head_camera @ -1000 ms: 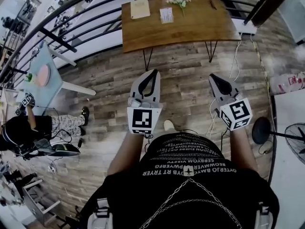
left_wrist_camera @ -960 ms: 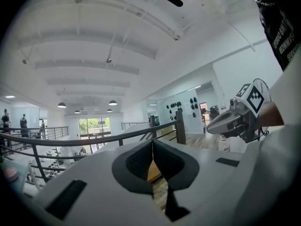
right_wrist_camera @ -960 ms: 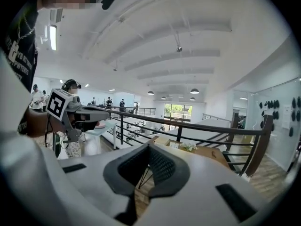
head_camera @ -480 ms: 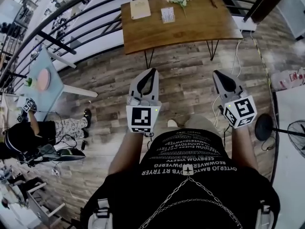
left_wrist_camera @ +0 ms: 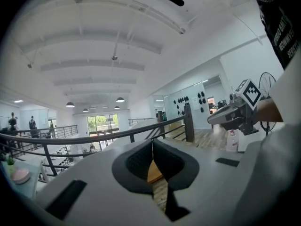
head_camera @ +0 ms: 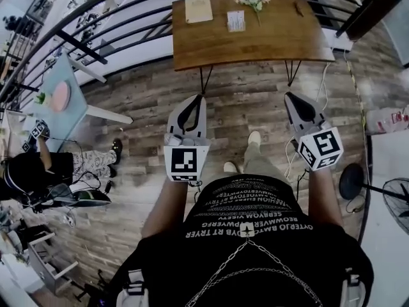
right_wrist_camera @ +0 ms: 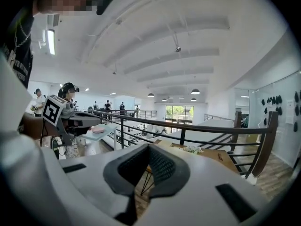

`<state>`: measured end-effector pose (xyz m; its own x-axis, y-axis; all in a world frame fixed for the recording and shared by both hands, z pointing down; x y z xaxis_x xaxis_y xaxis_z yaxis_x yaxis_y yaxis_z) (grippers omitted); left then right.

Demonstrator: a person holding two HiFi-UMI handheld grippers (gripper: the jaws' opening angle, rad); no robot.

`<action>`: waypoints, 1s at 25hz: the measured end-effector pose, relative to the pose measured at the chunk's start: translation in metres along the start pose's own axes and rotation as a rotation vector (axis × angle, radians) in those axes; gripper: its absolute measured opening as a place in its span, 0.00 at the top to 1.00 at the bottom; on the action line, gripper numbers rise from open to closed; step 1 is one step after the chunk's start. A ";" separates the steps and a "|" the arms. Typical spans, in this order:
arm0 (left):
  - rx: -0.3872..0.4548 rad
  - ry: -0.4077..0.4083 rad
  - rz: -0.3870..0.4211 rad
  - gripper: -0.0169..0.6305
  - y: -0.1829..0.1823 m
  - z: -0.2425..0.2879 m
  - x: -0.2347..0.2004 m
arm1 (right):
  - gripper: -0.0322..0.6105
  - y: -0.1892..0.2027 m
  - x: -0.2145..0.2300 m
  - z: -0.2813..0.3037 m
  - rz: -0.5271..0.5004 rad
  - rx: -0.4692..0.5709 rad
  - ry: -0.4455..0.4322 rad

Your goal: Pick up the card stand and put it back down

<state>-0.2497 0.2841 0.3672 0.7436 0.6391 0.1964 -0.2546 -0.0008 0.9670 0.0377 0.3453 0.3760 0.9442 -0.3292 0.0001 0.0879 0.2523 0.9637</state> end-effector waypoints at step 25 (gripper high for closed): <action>-0.027 0.000 -0.034 0.93 -0.002 0.115 -0.006 | 0.93 -0.002 0.070 0.075 -0.023 -0.078 -0.070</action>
<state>-0.1832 0.1918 0.3826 0.7519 0.6386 0.1637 -0.2463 0.0418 0.9683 0.0801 0.2535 0.3943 0.9174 -0.3981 -0.0005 0.1365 0.3134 0.9398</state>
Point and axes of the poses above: the fingertips, and each gripper's own axes: z forward along the fingers, x to its right, y out of its underside, the point moved 8 cm from there along -z, backward along the fingers, and after that the axes turned 3 degrees about z, right-handed, at the moved point
